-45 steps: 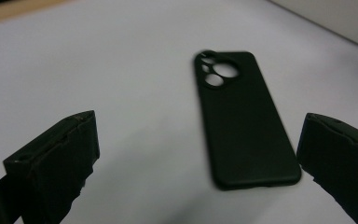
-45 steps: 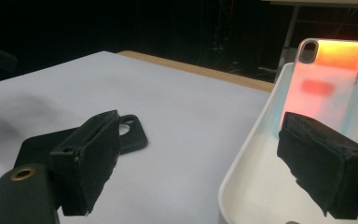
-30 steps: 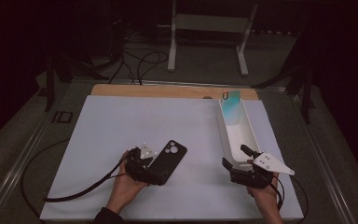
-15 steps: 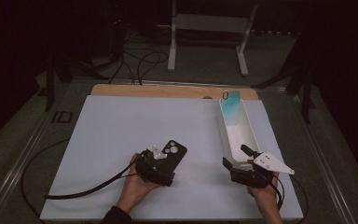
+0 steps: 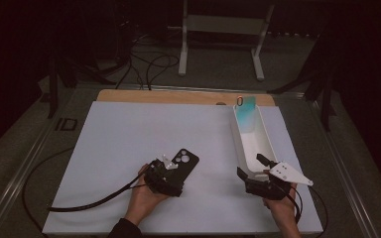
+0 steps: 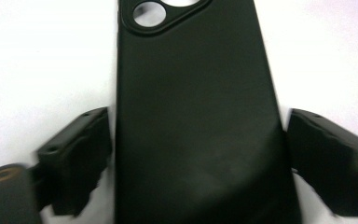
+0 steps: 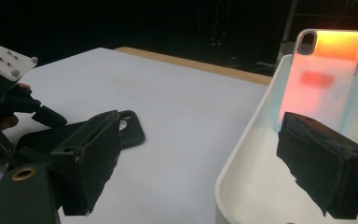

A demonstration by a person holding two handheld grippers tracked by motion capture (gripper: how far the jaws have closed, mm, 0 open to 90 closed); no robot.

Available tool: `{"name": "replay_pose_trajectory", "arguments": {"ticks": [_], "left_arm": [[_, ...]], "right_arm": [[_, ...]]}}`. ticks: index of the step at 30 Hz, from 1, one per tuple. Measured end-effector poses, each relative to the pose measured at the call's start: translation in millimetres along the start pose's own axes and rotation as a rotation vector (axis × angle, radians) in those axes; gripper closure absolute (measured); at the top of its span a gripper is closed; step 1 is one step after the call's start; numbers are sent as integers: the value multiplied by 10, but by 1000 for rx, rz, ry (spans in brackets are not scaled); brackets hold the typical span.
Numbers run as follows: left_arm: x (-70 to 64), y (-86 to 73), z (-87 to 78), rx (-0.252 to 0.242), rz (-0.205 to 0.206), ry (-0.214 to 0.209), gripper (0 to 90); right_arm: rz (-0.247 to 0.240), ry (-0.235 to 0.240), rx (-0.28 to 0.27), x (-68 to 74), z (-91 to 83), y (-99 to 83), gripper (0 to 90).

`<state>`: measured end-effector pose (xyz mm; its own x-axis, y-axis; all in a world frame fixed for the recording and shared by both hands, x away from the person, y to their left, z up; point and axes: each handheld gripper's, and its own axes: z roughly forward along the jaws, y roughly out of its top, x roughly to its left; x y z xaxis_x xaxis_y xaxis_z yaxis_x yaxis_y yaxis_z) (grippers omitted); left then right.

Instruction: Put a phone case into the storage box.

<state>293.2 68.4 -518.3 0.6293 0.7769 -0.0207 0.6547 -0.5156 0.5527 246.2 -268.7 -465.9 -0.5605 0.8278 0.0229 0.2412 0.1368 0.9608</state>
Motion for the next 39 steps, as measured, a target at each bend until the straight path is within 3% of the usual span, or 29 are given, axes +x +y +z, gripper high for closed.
{"name": "replay_pose_trajectory", "arguments": {"ticks": [6,14,21,28,34,39], "left_arm": [[12,26,-9,20,1,-1,148],[32,-5,-84,-10,11,17,174],[52,25,-259,-85,12,2,172],[81,96,-481,-183,3,-14,169],[83,126,-643,-263,32,-23,167],[41,157,-769,-328,75,-28,166]], "right_arm": [[-6,6,2,26,7,15,137],[4,11,10,34,19,35,138],[18,29,38,58,55,80,138],[56,78,78,74,131,201,127],[47,112,122,156,264,346,110],[68,170,150,235,390,490,101]]}}
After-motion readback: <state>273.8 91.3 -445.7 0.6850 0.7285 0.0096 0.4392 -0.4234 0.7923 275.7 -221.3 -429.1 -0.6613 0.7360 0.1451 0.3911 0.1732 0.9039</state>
